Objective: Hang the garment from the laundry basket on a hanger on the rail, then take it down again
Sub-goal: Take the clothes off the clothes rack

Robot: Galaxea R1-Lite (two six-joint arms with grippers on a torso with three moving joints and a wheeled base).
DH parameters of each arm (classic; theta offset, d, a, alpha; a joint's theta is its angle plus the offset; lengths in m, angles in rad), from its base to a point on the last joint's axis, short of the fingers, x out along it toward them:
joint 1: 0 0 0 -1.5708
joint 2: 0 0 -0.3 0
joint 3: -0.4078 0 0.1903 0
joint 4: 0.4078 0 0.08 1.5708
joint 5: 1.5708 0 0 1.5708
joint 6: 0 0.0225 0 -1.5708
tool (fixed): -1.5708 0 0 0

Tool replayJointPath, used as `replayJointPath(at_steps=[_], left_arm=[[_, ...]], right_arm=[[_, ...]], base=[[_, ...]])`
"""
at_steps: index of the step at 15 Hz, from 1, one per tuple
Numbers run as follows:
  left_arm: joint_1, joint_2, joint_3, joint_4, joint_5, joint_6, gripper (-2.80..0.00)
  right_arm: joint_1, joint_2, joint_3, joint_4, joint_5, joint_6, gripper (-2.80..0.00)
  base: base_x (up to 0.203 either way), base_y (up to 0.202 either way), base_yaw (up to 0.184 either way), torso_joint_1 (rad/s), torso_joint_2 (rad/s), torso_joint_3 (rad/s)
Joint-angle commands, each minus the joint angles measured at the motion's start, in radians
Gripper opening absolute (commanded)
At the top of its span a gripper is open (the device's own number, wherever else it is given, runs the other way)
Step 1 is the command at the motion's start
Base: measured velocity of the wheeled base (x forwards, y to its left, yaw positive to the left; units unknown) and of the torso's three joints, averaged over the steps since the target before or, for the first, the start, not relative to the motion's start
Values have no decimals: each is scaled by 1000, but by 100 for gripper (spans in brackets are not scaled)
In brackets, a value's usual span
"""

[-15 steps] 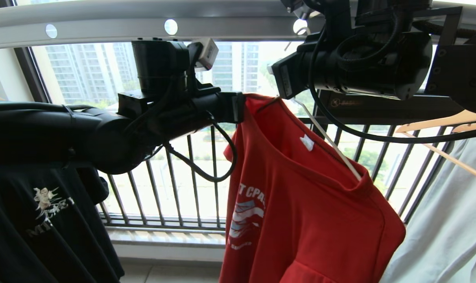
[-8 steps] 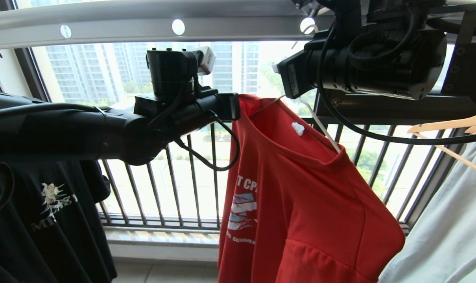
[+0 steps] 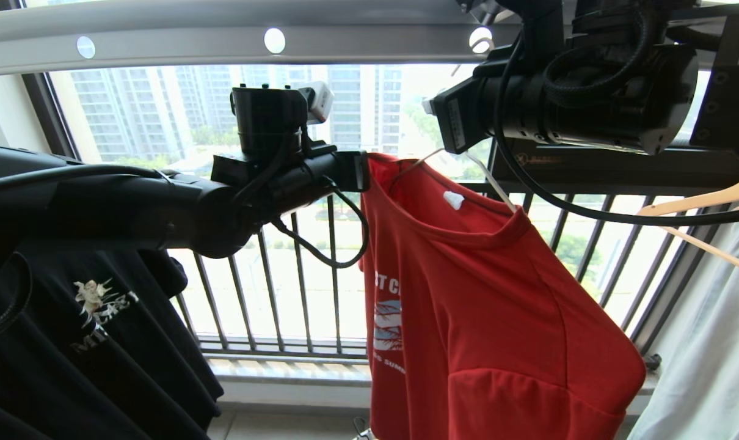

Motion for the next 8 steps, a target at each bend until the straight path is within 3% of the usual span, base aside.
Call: replayJointPath(at_steps=[1,8], left_arm=[[-31,-46,10,2,-1,-16,-280],[-68,-75,47,4,-1,-16,-280]], right_arm=[[-1,4,0,-1,-2,-2,-280],[-1,6,-2,-1,-2,-2,-280]], base=[[0,0,0,0,0,0],[0,0,0,0,0,0]])
